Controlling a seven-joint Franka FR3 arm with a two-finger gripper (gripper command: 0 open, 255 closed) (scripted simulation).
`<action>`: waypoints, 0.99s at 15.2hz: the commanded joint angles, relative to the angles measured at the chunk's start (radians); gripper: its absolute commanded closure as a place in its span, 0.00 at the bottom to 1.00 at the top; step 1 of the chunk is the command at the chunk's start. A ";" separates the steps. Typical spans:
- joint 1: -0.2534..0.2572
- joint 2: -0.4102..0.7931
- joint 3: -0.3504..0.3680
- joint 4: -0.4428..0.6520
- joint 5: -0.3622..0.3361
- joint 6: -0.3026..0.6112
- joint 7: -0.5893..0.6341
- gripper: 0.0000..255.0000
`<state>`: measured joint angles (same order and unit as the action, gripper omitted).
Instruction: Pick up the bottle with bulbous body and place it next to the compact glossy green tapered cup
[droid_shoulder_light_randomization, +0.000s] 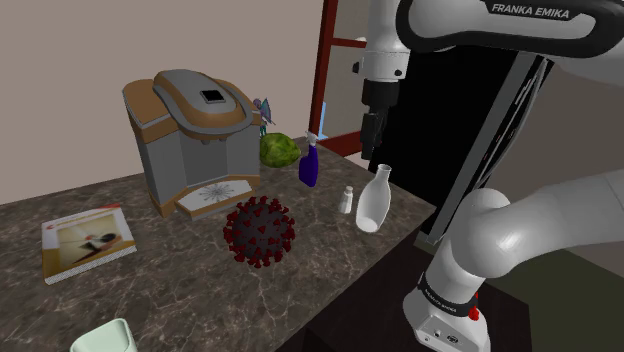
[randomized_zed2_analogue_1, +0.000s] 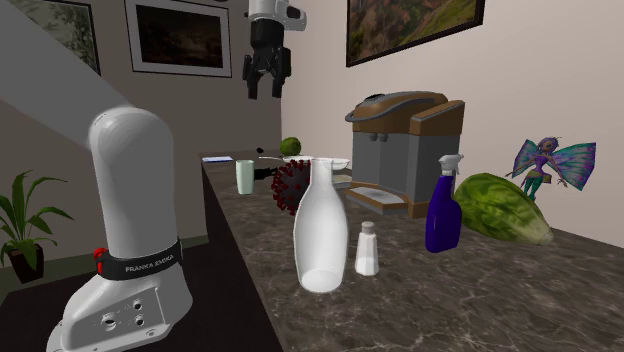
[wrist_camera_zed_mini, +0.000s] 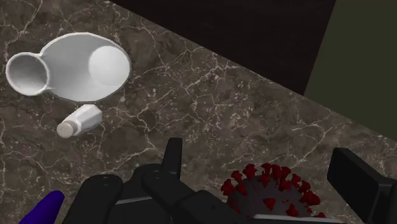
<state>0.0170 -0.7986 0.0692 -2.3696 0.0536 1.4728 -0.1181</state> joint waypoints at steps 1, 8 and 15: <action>0.000 0.000 0.000 0.000 0.000 0.000 0.000 0.00; -0.072 -0.017 -0.127 -0.133 -0.106 0.143 -0.107 0.00; -0.154 0.034 -0.267 -0.215 -0.212 0.309 -0.212 0.00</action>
<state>-0.1240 -0.7635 -0.1790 -2.5738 -0.1430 1.7650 -0.3146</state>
